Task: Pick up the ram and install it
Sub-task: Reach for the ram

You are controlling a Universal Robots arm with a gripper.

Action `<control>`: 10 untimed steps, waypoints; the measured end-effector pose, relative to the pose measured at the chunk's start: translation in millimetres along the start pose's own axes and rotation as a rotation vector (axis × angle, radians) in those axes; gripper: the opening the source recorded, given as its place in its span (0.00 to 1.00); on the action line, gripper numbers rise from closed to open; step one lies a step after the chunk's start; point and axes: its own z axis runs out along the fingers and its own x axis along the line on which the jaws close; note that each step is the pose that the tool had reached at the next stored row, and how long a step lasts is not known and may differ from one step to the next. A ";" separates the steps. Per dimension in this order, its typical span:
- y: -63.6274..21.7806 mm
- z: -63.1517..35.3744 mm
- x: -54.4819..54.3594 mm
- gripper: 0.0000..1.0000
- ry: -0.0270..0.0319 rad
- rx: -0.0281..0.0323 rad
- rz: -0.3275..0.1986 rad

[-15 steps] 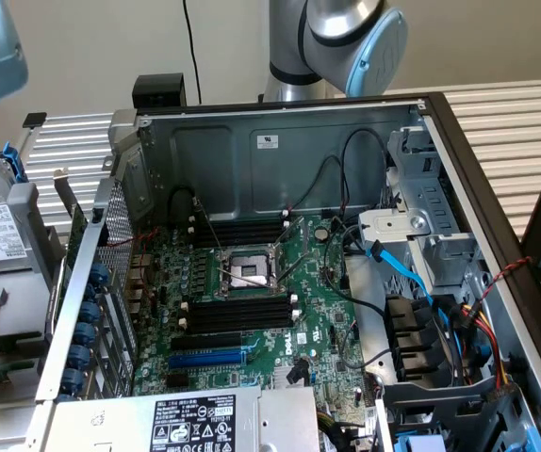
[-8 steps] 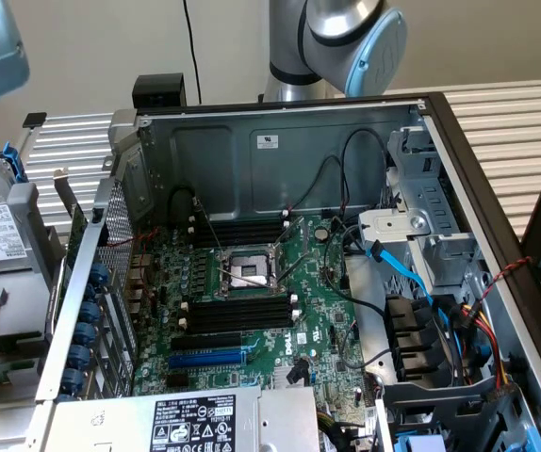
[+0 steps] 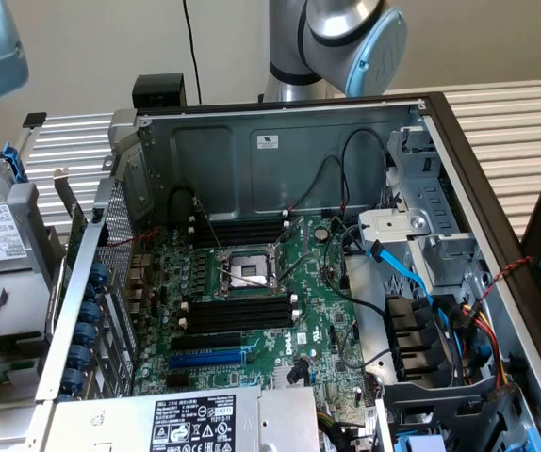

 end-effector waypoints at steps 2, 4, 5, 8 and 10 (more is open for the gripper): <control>0.0 0.0 0.0 0.24 -0.0001 0.0001 0.000; 0.0 0.4 0.2 0.24 0.0002 0.0057 0.000; 0.0 0.8 0.2 0.24 0.0005 0.0108 0.000; -0.1 1.0 0.1 0.24 0.0005 0.0135 0.000; 0.0 0.9 0.1 0.24 0.0006 0.0134 0.000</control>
